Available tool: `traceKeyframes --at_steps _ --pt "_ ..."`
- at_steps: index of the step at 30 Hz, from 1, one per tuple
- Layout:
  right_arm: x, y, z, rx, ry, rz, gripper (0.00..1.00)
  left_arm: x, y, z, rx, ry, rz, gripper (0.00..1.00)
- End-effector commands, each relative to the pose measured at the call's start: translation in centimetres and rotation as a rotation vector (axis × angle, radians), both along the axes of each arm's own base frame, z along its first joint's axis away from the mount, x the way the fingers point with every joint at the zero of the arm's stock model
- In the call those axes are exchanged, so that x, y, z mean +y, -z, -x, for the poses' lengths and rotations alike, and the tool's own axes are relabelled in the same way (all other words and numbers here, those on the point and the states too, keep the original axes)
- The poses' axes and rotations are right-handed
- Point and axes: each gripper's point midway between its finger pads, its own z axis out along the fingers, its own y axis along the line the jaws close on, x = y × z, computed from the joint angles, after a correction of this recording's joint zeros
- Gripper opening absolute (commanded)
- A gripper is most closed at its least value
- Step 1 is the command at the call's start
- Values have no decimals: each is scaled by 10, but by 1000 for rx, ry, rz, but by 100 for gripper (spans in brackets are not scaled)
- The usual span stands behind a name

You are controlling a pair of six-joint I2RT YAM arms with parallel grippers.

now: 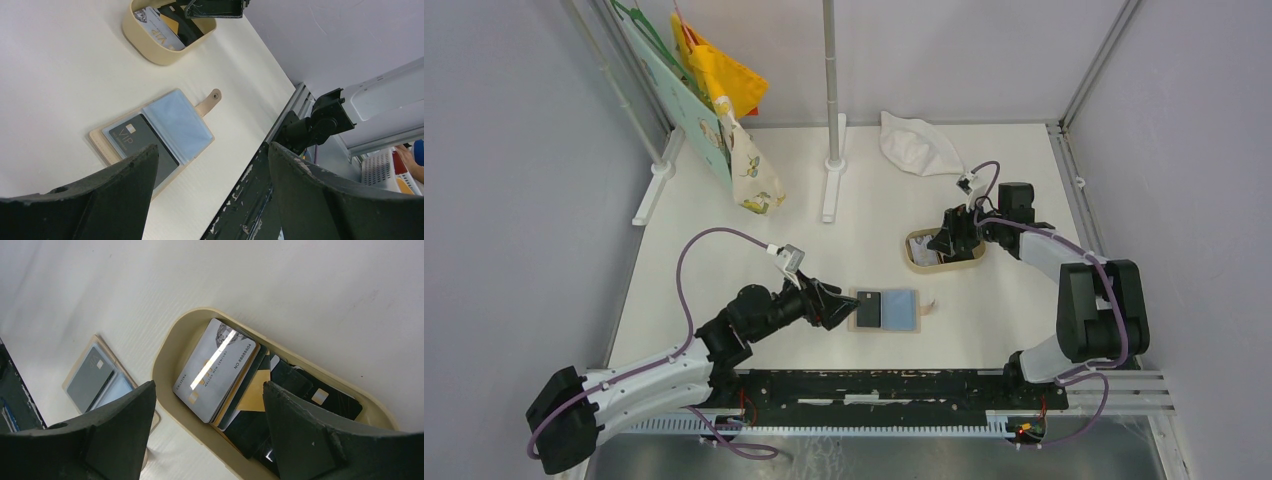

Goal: Put the credit cards into the card holder
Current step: Pick up the credit card from the storage box.

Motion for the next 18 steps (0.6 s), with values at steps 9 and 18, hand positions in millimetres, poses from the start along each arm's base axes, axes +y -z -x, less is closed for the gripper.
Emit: traceKeyframes --at_steps 9,18 --pt "5 -3 -2 -15 -32 -51 84 -4 -12 1 -6 11 60 86" --pt "6 1 0 -2 -45 -58 83 -5 -10 1 -3 13 56 86"
